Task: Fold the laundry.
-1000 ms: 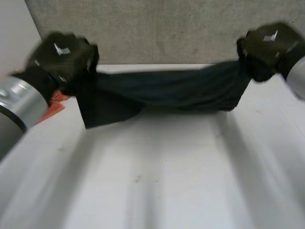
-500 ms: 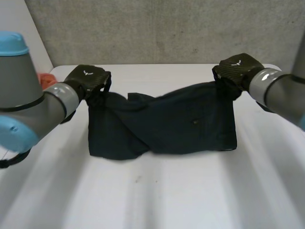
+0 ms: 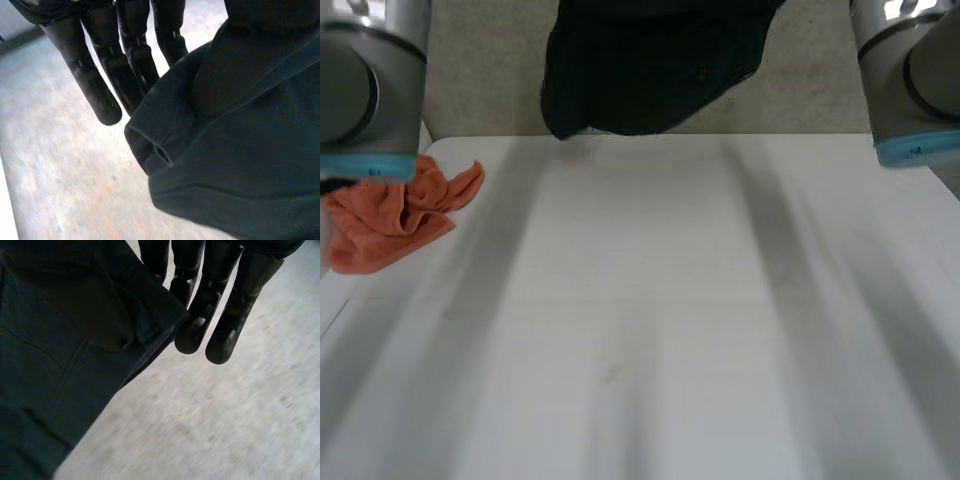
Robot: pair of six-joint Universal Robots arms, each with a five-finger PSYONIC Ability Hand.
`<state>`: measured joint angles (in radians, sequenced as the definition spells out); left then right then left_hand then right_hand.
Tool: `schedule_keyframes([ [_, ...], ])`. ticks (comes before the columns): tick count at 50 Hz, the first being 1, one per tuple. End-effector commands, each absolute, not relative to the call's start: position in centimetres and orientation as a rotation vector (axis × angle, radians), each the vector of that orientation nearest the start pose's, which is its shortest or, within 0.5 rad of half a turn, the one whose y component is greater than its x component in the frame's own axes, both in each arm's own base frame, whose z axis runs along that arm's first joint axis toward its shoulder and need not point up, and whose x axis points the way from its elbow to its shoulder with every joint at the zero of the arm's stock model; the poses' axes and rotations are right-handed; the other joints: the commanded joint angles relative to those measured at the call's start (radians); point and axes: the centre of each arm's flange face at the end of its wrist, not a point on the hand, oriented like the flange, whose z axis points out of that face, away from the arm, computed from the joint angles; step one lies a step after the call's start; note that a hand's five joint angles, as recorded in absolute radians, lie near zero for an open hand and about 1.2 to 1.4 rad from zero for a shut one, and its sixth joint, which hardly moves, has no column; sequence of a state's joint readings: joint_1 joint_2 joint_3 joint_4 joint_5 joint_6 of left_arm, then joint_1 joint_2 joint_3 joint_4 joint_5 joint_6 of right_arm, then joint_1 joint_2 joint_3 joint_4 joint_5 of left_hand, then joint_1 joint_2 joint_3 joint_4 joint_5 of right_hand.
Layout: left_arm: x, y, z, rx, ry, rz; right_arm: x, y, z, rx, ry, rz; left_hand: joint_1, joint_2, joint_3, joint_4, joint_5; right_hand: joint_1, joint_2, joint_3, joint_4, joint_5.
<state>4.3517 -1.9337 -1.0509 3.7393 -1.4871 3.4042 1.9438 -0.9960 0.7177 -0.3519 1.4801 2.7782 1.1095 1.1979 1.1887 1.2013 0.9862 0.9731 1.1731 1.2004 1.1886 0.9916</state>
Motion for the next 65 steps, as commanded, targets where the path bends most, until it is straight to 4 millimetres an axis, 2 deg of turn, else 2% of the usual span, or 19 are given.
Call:
schedule_keyframes([
  [1,-27.8,-34.0,32.8,0.656,1.633,-2.757,30.1,-37.7,33.1,-0.805,1.590,-2.491,0.287,0.198,0.208,0.195,0.236,0.423,0.223,0.196,0.208,0.230],
  [2,-27.8,-33.8,31.7,0.674,1.685,-2.722,30.1,-37.6,31.2,-0.842,1.651,-2.430,0.287,0.198,0.208,0.195,0.236,0.423,0.223,0.196,0.208,0.230],
  [5,-27.5,-32.7,27.5,0.740,1.893,-2.565,30.2,-37.4,28.1,-0.910,1.737,-2.339,0.287,0.198,0.208,0.195,0.236,0.423,0.223,0.196,0.208,0.230],
  [6,-27.4,-32.4,26.2,0.757,1.952,-2.513,30.2,-37.2,25.9,-0.968,1.799,-2.275,0.287,0.198,0.208,0.195,0.236,0.423,0.223,0.196,0.208,0.230],
  [11,-26.5,-29.7,19.6,0.867,2.226,-2.207,29.6,-35.2,19.5,-1.201,2.003,-2.033,0.287,0.198,0.208,0.195,0.236,0.423,0.223,0.196,0.208,0.230],
  [15,-26.3,-27.0,17.3,0.987,2.316,-2.028,28.6,-33.1,17.0,-1.375,2.126,-1.853,0.287,0.198,0.208,0.195,0.236,0.423,0.223,0.196,0.208,0.230],
  [18,-26.2,-24.6,17.1,1.072,2.357,-1.930,27.8,-31.0,15.7,-1.486,2.189,-1.709,0.287,0.198,0.208,0.195,0.236,0.423,0.223,0.196,0.208,0.230],
  [29,-23.5,-17.2,17.9,1.222,2.566,-1.495,24.7,-23.3,17.8,-1.681,2.285,-1.361,0.287,0.198,0.208,0.195,0.236,0.423,0.223,0.196,0.208,0.230],
  [32,-22.7,-14.7,17.9,1.309,2.608,-1.325,24.0,-21.6,18.3,-1.758,2.281,-1.291,0.287,0.198,0.208,0.195,0.236,0.423,0.223,0.196,0.208,0.230],
  [38,-21.5,-8.7,17.8,1.611,2.575,-1.008,20.5,-17.0,19.2,-1.992,2.281,-1.057,0.287,0.198,0.208,0.195,0.236,0.423,0.223,0.196,0.208,0.230],
  [42,-21.6,-6.9,19.1,1.715,2.508,-1.042,19.1,-15.4,19.3,-2.056,2.263,-0.987,0.287,0.198,0.208,0.195,0.236,0.423,0.223,0.196,0.208,0.230],
  [45,-22.3,-8.1,20.0,1.692,2.462,-1.179,19.0,-15.6,19.3,-2.020,2.251,-1.015,0.287,0.198,0.208,0.195,0.236,0.423,0.223,0.196,0.208,0.230],
  [48,-24.0,-11.0,20.9,1.621,2.381,-1.406,19.2,-16.6,19.6,-1.956,2.253,-1.110,0.287,0.198,0.208,0.195,0.236,0.423,0.223,0.196,0.208,0.230],
  [49,-24.9,-13.0,20.9,1.574,2.341,-1.501,19.3,-17.8,19.9,-1.880,2.273,-1.207,0.287,0.198,0.208,0.195,0.236,0.423,0.223,0.196,0.208,0.230],
  [52,-26.1,-16.2,20.7,1.493,2.291,-1.610,19.6,-20.0,19.7,-1.737,2.309,-1.328,0.287,0.198,0.208,0.195,0.236,0.423,0.223,0.196,0.208,0.230],
  [53,-26.8,-18.4,20.6,1.441,2.255,-1.677,19.9,-21.5,19.1,-1.655,2.334,-1.379,0.287,0.198,0.208,0.195,0.236,0.423,0.223,0.196,0.208,0.230],
  [56,-28.0,-21.2,20.0,1.387,2.209,-1.754,20.1,-23.6,18.4,-1.554,2.364,-1.460,0.287,0.198,0.208,0.195,0.236,0.423,0.223,0.196,0.208,0.230],
  [57,-28.9,-23.1,19.5,1.357,2.178,-1.798,20.2,-24.8,18.2,-1.510,2.374,-1.520,0.287,0.198,0.208,0.195,0.236,0.423,0.223,0.196,0.208,0.230],
  [65,-32.7,-30.6,17.5,1.239,2.017,-1.973,21.6,-30.1,17.1,-1.426,2.437,-1.796,0.287,0.198,0.208,0.195,0.236,0.423,0.223,0.196,0.208,0.230],
])
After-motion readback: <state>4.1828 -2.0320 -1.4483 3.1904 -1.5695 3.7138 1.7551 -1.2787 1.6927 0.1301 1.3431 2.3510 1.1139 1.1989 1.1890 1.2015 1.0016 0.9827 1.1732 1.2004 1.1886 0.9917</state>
